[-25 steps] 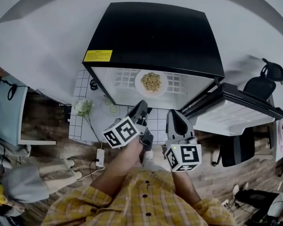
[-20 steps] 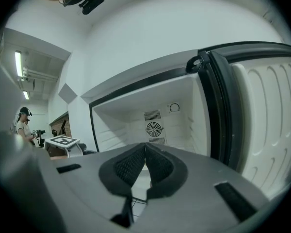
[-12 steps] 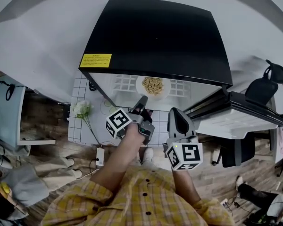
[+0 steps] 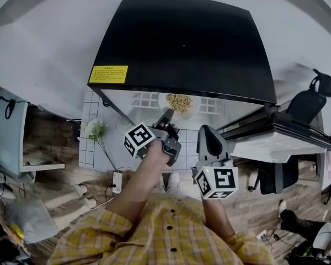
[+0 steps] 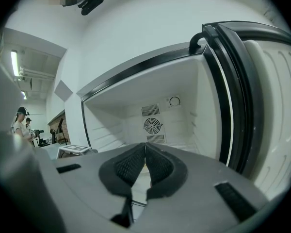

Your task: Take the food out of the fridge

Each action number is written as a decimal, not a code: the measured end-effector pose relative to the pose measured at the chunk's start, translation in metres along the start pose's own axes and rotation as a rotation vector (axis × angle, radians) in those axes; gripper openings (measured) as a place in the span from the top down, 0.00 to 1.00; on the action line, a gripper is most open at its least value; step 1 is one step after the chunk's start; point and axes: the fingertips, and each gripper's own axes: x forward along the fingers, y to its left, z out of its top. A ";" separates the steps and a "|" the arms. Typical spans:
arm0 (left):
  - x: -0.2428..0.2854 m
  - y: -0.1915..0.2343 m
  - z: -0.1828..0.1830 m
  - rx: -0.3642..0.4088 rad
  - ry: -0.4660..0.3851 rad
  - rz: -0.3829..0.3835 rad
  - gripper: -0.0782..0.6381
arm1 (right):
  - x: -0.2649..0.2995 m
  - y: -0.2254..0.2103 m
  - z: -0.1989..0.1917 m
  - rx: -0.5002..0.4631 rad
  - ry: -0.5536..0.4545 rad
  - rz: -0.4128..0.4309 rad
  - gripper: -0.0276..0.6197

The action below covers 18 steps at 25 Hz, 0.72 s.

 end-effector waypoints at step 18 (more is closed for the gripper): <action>-0.033 -0.033 -0.008 0.047 -0.001 -0.030 0.87 | -0.007 0.012 0.002 -0.005 -0.014 0.010 0.95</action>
